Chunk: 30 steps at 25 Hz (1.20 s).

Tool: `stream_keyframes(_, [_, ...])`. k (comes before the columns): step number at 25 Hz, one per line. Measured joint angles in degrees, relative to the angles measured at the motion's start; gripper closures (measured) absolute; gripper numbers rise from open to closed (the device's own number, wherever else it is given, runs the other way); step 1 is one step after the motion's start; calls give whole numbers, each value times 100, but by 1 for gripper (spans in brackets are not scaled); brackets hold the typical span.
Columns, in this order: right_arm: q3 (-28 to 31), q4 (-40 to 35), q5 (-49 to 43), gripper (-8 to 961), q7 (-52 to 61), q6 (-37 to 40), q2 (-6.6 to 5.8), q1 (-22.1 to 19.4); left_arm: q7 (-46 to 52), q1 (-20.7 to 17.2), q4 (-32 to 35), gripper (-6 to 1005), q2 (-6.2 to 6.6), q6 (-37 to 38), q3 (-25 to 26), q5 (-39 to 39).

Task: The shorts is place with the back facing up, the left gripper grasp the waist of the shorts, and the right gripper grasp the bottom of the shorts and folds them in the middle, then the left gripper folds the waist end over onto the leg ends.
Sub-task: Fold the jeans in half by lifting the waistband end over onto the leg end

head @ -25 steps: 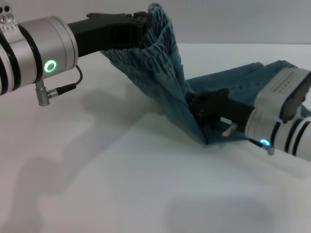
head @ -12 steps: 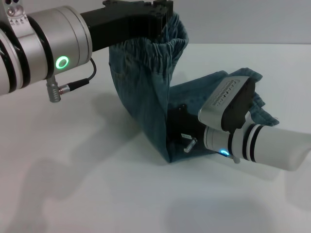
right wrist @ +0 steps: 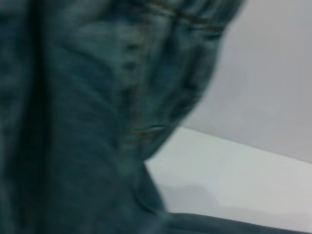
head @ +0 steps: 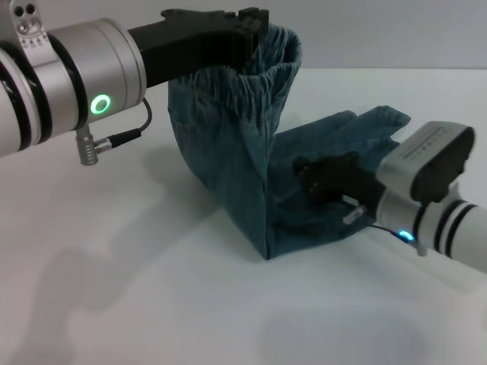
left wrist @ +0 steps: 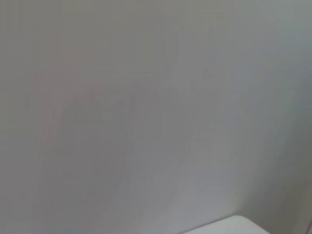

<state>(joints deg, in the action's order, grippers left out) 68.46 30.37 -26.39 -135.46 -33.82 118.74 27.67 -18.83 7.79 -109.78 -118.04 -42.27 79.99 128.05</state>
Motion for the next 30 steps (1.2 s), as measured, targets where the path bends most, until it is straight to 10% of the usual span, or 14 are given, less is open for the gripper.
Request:
stream_keyframes(22, [2549,1495,-592,889,-726,-41,-60,-2571,-76,439,707,950,-8,973,-709,-36])
stream_keyframes(30, [2664,1599,-682,886,-694,-47,-47,-2827,-77,979,1598,951,-12,1825,-1238,-234])
